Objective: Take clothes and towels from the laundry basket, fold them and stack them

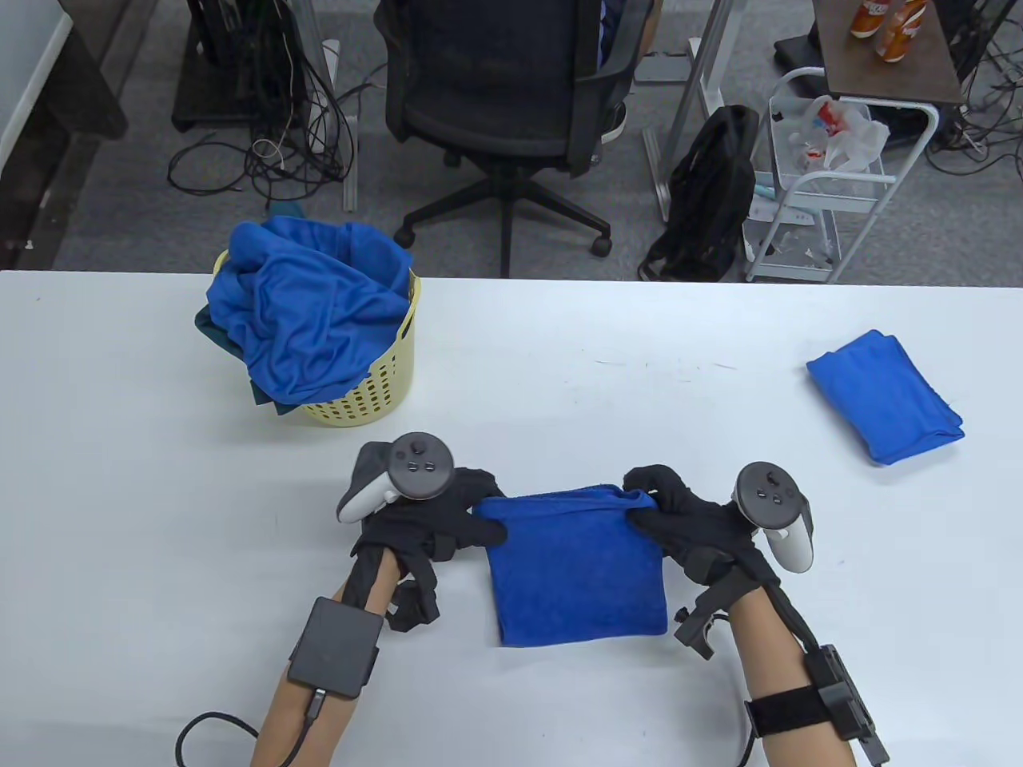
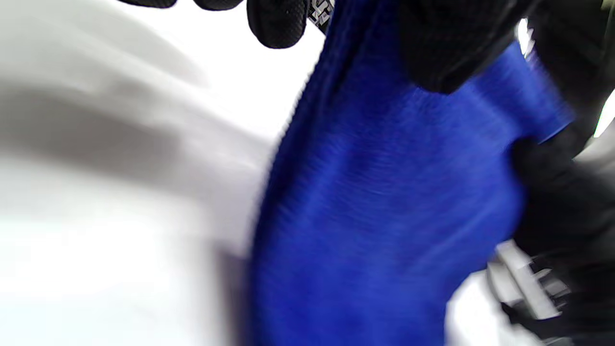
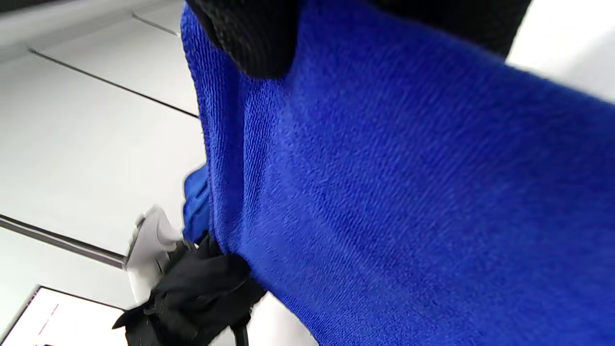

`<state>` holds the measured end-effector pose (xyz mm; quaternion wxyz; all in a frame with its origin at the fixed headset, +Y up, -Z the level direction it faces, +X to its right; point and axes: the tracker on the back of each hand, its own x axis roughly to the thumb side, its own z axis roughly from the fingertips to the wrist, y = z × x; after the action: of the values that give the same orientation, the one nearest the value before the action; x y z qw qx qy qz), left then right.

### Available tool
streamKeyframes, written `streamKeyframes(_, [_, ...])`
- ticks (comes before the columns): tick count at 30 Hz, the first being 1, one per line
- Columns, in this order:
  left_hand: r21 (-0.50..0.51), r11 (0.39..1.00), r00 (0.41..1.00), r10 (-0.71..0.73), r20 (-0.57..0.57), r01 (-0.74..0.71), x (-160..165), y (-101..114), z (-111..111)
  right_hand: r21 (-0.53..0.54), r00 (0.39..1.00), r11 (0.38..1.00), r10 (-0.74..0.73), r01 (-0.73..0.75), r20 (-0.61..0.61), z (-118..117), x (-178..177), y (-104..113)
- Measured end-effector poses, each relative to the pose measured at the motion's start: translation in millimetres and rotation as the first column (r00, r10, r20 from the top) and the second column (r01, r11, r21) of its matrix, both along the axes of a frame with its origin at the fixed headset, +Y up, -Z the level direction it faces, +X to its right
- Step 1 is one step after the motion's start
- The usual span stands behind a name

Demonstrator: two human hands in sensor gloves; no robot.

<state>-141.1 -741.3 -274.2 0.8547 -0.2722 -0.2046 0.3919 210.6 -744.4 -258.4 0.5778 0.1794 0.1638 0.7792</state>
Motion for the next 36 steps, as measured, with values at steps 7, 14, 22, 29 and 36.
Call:
streamKeyframes(7, [-0.130, 0.976, 0.984, 0.170, -0.060, -0.177, -37, -10, 12, -0.077, 0.942, 0.972, -0.233, 0.220, -0.244, 6, -24, 3])
streamKeyframes(14, [-0.145, 0.976, 0.984, 0.154, -0.084, -0.165, -48, -12, 16, -0.095, 0.946, 0.995, -0.068, 0.040, -0.318, 6, -38, 4])
streamKeyframes(22, [-0.039, 0.991, 0.983, 0.119, -0.142, -0.126, -58, -2, 29, 0.201, 0.910, 0.950, 0.292, -0.240, -0.294, 25, -64, 21])
streamKeyframes(29, [-0.029, 0.994, 0.958, 0.091, -0.271, -0.102, -95, -13, 47, 0.264, 0.854, 0.931, 0.343, -0.253, -0.392, 24, -100, 37])
streamKeyframes(36, [0.145, 0.985, 0.857, 0.150, -0.493, -0.089, -158, 6, 77, 0.155, 0.981, 0.971, -0.171, 0.185, -0.096, -55, -51, 77])
